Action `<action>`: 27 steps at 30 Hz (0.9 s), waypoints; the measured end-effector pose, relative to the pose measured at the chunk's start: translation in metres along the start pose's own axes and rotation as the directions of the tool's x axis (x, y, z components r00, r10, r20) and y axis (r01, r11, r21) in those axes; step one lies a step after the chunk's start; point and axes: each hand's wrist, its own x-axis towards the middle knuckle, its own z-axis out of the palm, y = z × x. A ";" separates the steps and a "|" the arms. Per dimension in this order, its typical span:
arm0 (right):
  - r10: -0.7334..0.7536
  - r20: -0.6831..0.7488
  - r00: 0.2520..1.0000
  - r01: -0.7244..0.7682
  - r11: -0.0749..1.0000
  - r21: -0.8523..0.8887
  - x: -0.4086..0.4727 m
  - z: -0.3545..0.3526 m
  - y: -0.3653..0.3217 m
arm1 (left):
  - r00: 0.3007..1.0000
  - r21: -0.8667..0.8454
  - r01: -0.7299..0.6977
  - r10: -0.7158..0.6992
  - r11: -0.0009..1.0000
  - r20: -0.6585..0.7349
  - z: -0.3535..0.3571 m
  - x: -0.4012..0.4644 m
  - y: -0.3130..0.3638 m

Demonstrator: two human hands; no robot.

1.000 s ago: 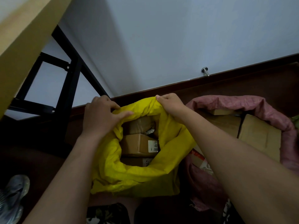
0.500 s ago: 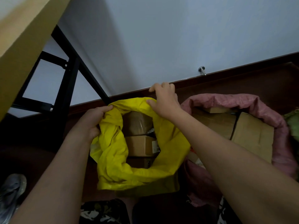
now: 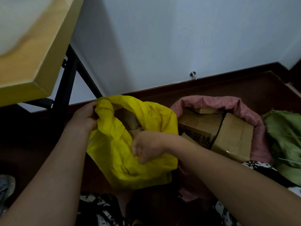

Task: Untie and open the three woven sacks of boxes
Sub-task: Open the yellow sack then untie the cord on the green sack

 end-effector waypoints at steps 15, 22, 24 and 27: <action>0.073 -0.078 0.994 -0.028 0.884 0.467 -0.014 0.008 0.010 | 0.902 0.600 0.029 0.238 0.799 -0.361 -0.012 -0.032 -0.062; 0.805 -0.315 0.503 -0.609 0.588 0.532 -0.021 0.021 0.063 | 0.875 0.555 0.030 0.247 0.831 -0.417 -0.023 -0.058 -0.110; 0.818 -0.126 0.561 -0.574 0.495 0.652 -0.021 0.025 0.071 | 0.869 0.444 0.015 0.208 0.896 -0.448 -0.025 -0.065 -0.117; 0.782 0.029 0.623 -0.239 0.154 0.959 -0.022 0.030 0.075 | 0.901 0.031 0.002 0.012 1.000 -0.433 -0.028 -0.068 -0.118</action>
